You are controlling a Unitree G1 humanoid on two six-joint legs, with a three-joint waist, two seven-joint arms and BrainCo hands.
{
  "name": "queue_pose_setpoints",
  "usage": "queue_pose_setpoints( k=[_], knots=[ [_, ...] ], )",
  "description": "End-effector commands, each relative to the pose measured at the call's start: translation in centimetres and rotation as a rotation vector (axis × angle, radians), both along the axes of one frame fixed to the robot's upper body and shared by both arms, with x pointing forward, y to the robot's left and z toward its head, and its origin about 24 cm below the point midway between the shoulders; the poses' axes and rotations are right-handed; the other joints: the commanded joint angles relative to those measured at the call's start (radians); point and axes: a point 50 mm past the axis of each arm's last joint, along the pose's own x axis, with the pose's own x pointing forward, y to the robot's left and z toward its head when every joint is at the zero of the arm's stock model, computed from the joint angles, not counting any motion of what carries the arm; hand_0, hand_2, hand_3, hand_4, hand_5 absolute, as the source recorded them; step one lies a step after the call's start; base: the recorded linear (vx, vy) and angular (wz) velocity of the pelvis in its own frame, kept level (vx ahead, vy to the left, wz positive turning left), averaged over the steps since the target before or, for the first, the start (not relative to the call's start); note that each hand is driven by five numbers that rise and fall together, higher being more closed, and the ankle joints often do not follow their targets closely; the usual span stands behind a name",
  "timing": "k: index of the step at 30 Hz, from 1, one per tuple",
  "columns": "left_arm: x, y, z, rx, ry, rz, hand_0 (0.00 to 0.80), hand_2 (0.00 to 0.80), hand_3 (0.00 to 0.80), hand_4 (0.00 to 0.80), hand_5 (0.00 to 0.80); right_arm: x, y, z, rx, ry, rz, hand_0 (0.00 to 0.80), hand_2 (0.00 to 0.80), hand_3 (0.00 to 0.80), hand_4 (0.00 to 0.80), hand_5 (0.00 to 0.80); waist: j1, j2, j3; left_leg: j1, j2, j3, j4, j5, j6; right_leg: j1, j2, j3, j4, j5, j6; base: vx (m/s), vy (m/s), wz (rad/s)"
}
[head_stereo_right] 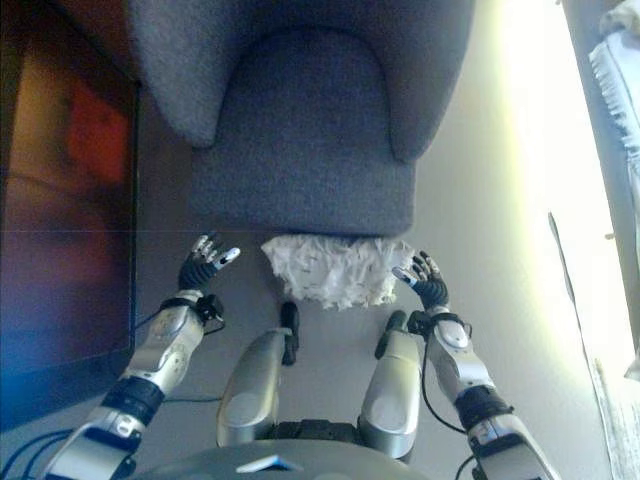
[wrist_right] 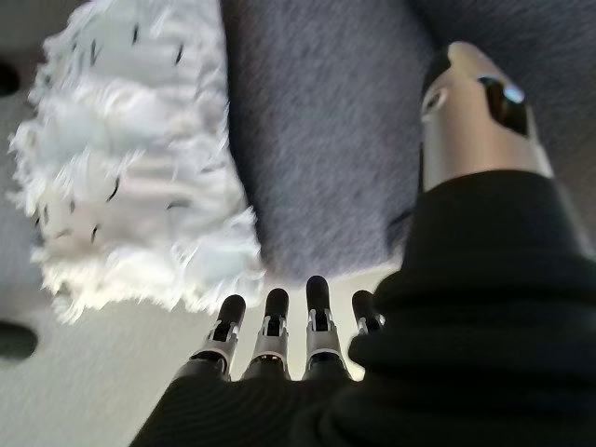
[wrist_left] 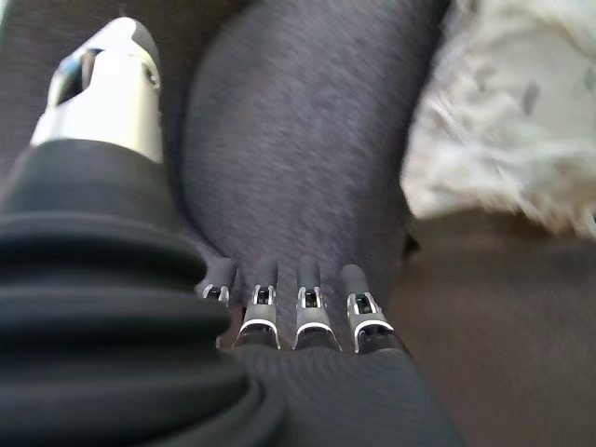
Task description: Pick up the cushion and take it to the sofa
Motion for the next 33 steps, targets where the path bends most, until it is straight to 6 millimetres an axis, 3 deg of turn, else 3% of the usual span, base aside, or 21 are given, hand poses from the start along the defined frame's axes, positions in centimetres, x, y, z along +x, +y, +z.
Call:
queue_pose_setpoints(
  k=[1,10,18,22,27,33],
  knots=[
    [2.1,-0.5,2.9,0.099,-0.140,-0.003,0.000,0.000,0.000,0.000,0.000,2.2,0.1,2.4,-0.032,-0.062,0.004,0.000,0.000,0.000,0.000,0.000,0.012,0.002,0.016,-0.079,0.047,-0.001,0.076,-0.070,0.000,-0.065,-0.060,0.046,0.052,0.032,0.029,-0.103,0.061,-0.13],
    [4.6,-1.0,5.5,0.154,-0.206,-0.030,0.000,0.000,0.000,0.000,0.000,5.6,-1.5,6.4,-0.078,-0.138,-0.043,0.000,0.000,0.000,0.000,0.000,0.002,0.034,0.076,-0.345,0.062,-0.038,0.338,-0.153,0.009,-0.333,-0.049,0.136,0.321,-0.053,0.008,-0.075,0.044,0.00],
    [5.0,0.4,5.3,0.116,-0.144,0.013,0.000,0.000,0.000,0.000,0.000,6.0,-2.9,7.1,-0.080,-0.124,0.002,0.000,0.000,0.000,0.000,0.000,-0.013,0.050,0.085,-0.527,0.075,-0.064,0.557,-0.221,0.023,-0.518,-0.032,0.193,0.512,-0.118,-0.007,-0.024,0.002,0.00],
    [4.9,1.4,4.9,0.042,-0.123,0.077,0.000,0.000,0.000,0.000,0.000,6.5,-2.9,7.7,-0.079,-0.128,0.069,0.000,0.000,0.000,0.000,0.000,-0.008,0.050,0.085,-0.602,0.072,-0.073,0.628,-0.235,0.027,-0.590,-0.030,0.193,0.576,-0.142,-0.012,-0.033,-0.028,0.00],
    [4.7,1.1,4.9,-0.001,-0.148,-0.001,0.000,0.000,0.000,0.000,0.000,7.2,-2.1,9.2,0.007,-0.189,0.174,0.000,0.000,0.000,0.000,0.000,-0.004,0.047,0.085,-0.681,0.074,-0.079,0.693,-0.245,0.028,-0.662,-0.029,0.191,0.633,-0.163,-0.023,-0.012,-0.011,0.01],
    [6.3,0.2,7.4,-0.005,-0.194,-0.137,0.000,0.000,0.000,0.000,0.000,8.2,-1.5,10.9,-0.013,-0.212,0.259,0.000,0.000,0.000,0.000,0.000,-0.013,0.043,0.085,-0.771,0.084,-0.087,0.788,-0.261,0.026,-0.745,-0.026,0.211,0.710,-0.183,-0.031,0.000,0.000,0.00]
  ],
)
